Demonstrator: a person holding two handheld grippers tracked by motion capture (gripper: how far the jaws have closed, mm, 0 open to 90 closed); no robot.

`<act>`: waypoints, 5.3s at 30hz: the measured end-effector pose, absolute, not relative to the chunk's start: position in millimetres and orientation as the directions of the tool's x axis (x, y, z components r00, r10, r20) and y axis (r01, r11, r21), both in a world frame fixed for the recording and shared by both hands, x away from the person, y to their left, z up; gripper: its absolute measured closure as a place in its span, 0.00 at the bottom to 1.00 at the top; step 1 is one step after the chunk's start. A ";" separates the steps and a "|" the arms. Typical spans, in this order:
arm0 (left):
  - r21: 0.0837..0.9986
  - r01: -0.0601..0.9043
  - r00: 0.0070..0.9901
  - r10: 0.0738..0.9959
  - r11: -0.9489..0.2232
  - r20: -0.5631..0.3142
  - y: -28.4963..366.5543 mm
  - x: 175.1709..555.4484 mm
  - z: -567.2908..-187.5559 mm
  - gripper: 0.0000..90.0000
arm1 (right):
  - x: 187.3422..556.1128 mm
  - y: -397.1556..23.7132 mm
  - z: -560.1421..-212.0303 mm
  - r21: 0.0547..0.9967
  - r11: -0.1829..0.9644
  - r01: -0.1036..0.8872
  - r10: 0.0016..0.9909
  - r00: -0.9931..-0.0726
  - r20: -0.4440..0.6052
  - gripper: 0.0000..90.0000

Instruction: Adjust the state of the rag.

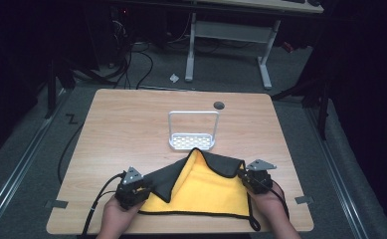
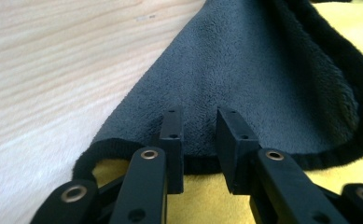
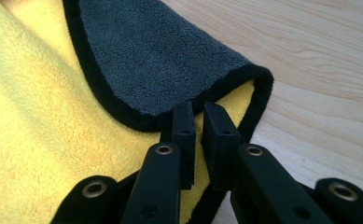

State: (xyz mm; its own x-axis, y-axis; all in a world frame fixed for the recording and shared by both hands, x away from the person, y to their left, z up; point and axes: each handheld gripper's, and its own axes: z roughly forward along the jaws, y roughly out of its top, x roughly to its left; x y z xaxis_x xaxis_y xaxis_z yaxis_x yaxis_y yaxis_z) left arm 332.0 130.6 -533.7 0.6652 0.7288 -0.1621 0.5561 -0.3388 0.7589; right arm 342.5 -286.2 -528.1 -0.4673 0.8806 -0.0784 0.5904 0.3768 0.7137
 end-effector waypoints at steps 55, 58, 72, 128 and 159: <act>0.816 0.488 0.711 0.684 -0.310 -0.165 124.8 288.5 -507.0 0.92 | 308.4 -249.8 -531.5 0.730 0.462 0.503 0.786 -0.614 -0.075 0.63; 0.829 0.489 0.657 0.740 -0.273 -0.144 144.0 307.5 -492.0 0.93 | 308.9 -249.2 -531.0 0.726 0.467 0.504 0.784 -0.616 -0.077 0.64; 0.772 0.567 0.525 0.848 -0.289 -0.068 156.1 409.8 -498.9 0.83 | 310.7 -251.6 -532.0 0.734 0.453 0.507 0.783 -0.619 -0.056 0.65; 0.746 0.586 0.663 0.717 -0.316 -0.217 150.6 319.3 -526.7 0.75 | 365.8 -276.8 -485.9 0.781 0.336 0.527 0.903 -0.415 -0.109 0.59; 0.755 0.553 0.682 0.712 -0.352 -0.168 103.1 344.9 -535.7 0.89 | 325.7 -299.5 -526.5 0.696 0.396 0.599 0.875 -0.477 -0.088 0.97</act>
State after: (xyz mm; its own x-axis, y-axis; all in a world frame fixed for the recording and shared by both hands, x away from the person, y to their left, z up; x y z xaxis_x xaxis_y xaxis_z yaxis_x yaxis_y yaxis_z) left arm 344.9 103.1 -535.7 0.6821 0.7118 -0.1676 0.5530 -0.3521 0.7551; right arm 325.7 -299.5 -526.5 -0.4765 0.8748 -0.0876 0.5988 0.3959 0.6962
